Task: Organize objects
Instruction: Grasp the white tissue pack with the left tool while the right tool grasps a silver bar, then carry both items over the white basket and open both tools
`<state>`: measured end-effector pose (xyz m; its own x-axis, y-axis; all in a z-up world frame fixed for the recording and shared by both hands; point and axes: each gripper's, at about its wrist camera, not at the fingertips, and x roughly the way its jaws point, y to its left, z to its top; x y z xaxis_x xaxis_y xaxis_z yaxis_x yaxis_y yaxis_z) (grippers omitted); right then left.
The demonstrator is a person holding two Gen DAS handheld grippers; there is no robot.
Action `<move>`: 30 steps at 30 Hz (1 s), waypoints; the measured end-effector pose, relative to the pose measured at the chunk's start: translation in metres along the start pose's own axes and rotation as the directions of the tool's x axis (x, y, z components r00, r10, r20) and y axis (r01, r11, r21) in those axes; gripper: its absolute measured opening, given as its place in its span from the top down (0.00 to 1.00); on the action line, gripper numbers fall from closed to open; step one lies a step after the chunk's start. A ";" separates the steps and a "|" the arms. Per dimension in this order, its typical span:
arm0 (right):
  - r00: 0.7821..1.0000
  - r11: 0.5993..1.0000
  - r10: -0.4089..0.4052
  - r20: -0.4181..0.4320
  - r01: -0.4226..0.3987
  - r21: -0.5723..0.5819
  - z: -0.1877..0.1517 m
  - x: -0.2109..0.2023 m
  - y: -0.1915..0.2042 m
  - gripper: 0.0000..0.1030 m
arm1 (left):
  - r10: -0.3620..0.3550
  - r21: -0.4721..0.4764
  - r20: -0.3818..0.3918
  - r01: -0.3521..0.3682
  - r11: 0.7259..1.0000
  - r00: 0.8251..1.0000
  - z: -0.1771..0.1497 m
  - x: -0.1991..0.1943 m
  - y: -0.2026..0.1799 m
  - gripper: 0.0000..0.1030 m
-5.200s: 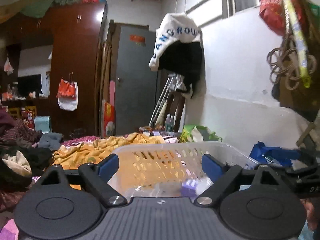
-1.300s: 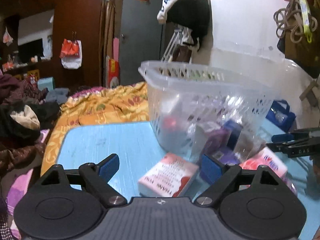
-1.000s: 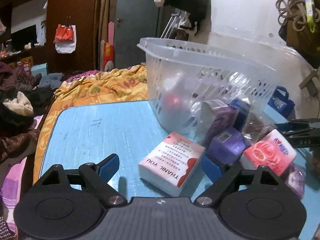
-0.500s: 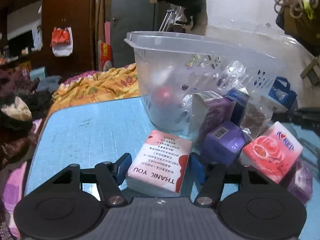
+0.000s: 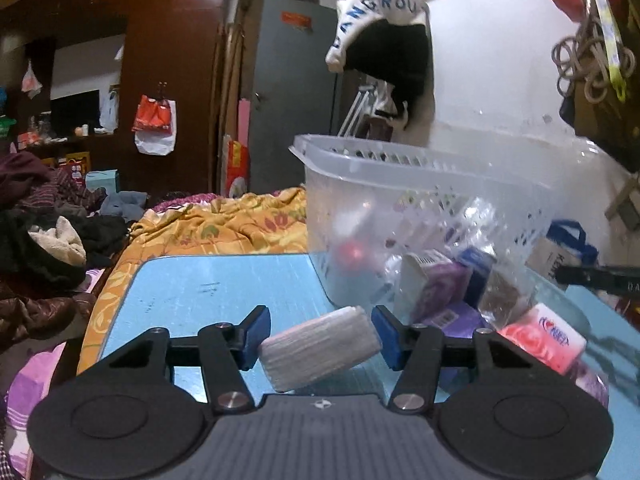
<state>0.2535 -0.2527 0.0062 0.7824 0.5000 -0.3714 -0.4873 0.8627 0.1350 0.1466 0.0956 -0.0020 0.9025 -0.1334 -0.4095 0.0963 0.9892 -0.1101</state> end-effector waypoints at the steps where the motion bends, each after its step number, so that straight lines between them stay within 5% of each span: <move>1: 1.000 1.000 0.000 0.004 0.000 -0.001 0.000 0.000 0.000 0.80 | -0.002 -0.008 0.008 0.002 1.000 1.000 0.000 -0.001 0.001 0.43; 22: 0.996 0.996 0.019 0.083 -0.012 -0.085 -0.004 -0.014 0.016 0.83 | -0.036 -0.016 0.088 0.037 0.999 0.995 0.000 -0.014 0.005 0.44; 30: 0.993 0.996 0.078 0.094 -0.073 -0.051 0.003 -0.039 0.019 0.83 | -0.128 -0.026 0.113 0.131 0.991 0.985 0.023 -0.036 -0.010 0.44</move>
<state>0.2148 -0.2561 0.0264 0.7753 0.5703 -0.2716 -0.5622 0.8190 0.1149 0.1233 0.0914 0.0350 0.9245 -0.2510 -0.2869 0.2031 0.9612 -0.1865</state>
